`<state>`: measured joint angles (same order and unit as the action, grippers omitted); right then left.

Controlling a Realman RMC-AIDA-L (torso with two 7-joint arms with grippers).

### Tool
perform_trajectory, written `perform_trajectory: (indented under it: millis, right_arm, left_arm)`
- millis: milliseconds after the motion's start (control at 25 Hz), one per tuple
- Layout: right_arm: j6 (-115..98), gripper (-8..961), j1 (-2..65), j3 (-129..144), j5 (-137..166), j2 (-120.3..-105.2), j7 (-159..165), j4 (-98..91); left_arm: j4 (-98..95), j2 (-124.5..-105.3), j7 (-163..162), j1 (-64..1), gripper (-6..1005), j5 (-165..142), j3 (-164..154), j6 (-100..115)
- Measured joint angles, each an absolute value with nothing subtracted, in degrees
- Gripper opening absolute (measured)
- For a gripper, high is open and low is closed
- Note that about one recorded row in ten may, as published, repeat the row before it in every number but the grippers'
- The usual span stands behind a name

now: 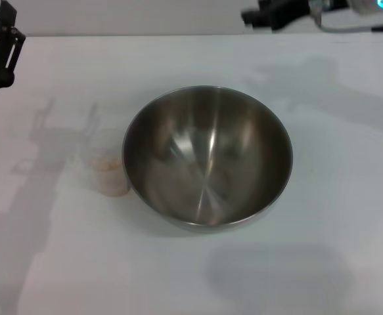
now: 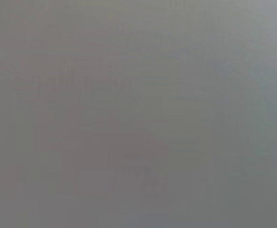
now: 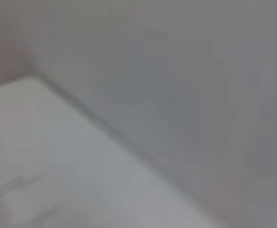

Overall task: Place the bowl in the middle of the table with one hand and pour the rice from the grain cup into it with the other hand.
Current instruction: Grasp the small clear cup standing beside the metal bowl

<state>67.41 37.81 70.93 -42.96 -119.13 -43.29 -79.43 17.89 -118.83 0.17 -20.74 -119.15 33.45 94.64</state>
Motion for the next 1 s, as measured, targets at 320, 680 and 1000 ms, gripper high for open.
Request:
perform_trajectory:
  millis: [320,680,1000]
  right_arm:
    - [18.77,365,26.56,93.18,-43.09,-119.25,-49.1,-81.18]
    - [-48.84,366,22.39,118.33,-42.36,-119.27,-40.99,-59.65]
    - [-81.16,366,25.1,123.79,-42.3,-119.11,-7.58,-32.82]
  left_arm:
    - [17.83,-118.83,0.17,-19.13,763,-118.99,33.79,94.71]
    - [17.84,-118.83,0.17,-18.0,759,-118.83,33.43,94.49]
    - [18.06,-118.95,0.17,-15.64,756,-119.1,32.93,94.53]
